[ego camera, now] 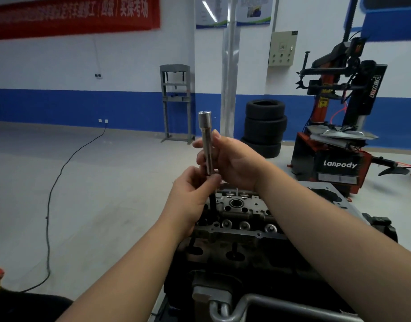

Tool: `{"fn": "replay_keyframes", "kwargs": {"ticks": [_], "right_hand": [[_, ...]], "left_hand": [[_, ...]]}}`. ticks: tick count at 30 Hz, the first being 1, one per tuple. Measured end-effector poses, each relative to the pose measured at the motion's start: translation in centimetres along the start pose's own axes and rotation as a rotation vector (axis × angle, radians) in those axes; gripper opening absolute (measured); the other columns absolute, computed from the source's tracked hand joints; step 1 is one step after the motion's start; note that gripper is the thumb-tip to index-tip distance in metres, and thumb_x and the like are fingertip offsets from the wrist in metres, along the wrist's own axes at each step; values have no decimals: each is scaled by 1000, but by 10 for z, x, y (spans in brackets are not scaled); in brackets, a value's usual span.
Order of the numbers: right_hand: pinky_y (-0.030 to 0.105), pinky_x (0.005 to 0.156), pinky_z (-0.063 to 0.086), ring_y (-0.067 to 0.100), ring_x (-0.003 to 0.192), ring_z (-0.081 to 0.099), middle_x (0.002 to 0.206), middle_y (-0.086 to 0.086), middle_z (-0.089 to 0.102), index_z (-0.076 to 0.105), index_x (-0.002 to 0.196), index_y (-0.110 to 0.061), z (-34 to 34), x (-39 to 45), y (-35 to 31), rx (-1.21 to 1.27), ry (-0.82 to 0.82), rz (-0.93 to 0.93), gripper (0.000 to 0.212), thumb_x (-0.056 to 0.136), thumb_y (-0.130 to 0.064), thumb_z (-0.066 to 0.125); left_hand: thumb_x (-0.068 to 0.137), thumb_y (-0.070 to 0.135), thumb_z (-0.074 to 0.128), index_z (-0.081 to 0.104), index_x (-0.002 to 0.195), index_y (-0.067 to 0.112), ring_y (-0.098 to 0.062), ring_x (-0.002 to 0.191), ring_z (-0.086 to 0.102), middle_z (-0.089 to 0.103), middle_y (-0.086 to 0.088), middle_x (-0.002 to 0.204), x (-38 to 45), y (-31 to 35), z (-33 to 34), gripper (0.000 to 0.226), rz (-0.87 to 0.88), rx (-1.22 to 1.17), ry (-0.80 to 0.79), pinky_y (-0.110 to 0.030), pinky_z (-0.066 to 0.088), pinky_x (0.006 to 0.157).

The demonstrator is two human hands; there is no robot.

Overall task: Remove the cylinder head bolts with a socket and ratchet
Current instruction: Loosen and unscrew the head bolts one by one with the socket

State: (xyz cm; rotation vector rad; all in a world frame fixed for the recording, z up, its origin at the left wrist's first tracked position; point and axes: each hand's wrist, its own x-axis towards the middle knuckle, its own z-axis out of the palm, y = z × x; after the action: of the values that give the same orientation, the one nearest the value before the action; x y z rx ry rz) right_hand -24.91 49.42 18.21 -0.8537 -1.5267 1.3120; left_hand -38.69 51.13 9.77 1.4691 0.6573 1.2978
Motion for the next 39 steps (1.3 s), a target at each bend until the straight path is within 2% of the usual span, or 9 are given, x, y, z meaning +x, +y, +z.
{"fn": "replay_keyframes", "kwargs": {"ticks": [4, 8, 12, 15, 20, 25, 28, 32, 39], "right_hand": [[35, 77, 50, 16, 73, 64, 78, -2, 66, 61, 115, -14, 23, 7, -31, -141, 177, -80, 45, 99, -54, 46], [31, 55, 34, 11, 49, 37, 54, -6, 43, 54, 83, -15, 49, 14, -32, -56, 420, -113, 41, 103, -49, 41], [30, 50, 21, 14, 49, 22, 52, -4, 31, 46, 64, -19, 49, 15, -38, 87, 372, -36, 47, 101, -48, 44], [30, 52, 27, 13, 49, 26, 52, -4, 34, 48, 69, -18, 51, 13, -38, 50, 378, -23, 45, 100, -51, 47], [36, 68, 48, 17, 64, 53, 61, -3, 58, 64, 92, -13, 65, 10, -37, -113, 594, -54, 35, 101, -43, 49], [35, 56, 33, 13, 52, 38, 49, -6, 44, 53, 61, -18, 76, 18, -30, -114, 669, -178, 43, 101, -34, 43], [31, 48, 25, 13, 46, 27, 49, -6, 35, 44, 62, -20, 68, 18, -35, -51, 478, -102, 42, 98, -40, 52], [28, 49, 26, 12, 46, 27, 51, -6, 33, 47, 71, -18, 57, 10, -36, -2, 355, -98, 36, 101, -39, 48], [30, 55, 40, 12, 53, 42, 62, -3, 48, 56, 97, -13, 58, 9, -20, -109, 559, -221, 39, 102, -51, 48]], "left_hand": [[64, 64, 78, 60, 74, 34, -3, 58, 48, 53, 15, 64, 2, -2, 0, 36, -12, 110, 16, -21, 41, 58], [79, 71, 62, 72, 90, 40, -3, 72, 59, 66, 12, 79, 0, 2, -2, 34, -46, 116, -134, -32, 44, 72], [88, 61, 51, 76, 97, 40, -12, 99, 71, 77, 4, 101, -4, 2, -5, 34, -60, 91, -193, -47, 48, 98], [83, 65, 54, 73, 89, 39, -13, 94, 71, 76, 6, 93, -6, 1, -4, 32, -27, 118, -140, -48, 50, 94], [67, 63, 78, 61, 71, 39, -3, 59, 53, 62, 14, 65, -3, 1, -3, 29, 6, 114, 22, -29, 45, 61], [80, 54, 70, 73, 100, 25, -11, 91, 71, 76, 4, 95, -5, 6, -5, 35, -16, 18, -182, -36, 52, 85], [95, 42, 50, 80, 92, 30, -17, 95, 72, 78, -3, 98, -9, 9, -6, 32, -28, -32, -189, -39, 51, 90], [93, 43, 51, 80, 85, 33, -17, 88, 72, 77, -3, 91, -9, 8, -6, 31, -42, -77, -126, -43, 52, 93], [81, 53, 72, 68, 77, 38, -5, 66, 57, 65, 9, 72, -4, 0, -5, 16, 20, -11, -14, -24, 46, 64]]}}
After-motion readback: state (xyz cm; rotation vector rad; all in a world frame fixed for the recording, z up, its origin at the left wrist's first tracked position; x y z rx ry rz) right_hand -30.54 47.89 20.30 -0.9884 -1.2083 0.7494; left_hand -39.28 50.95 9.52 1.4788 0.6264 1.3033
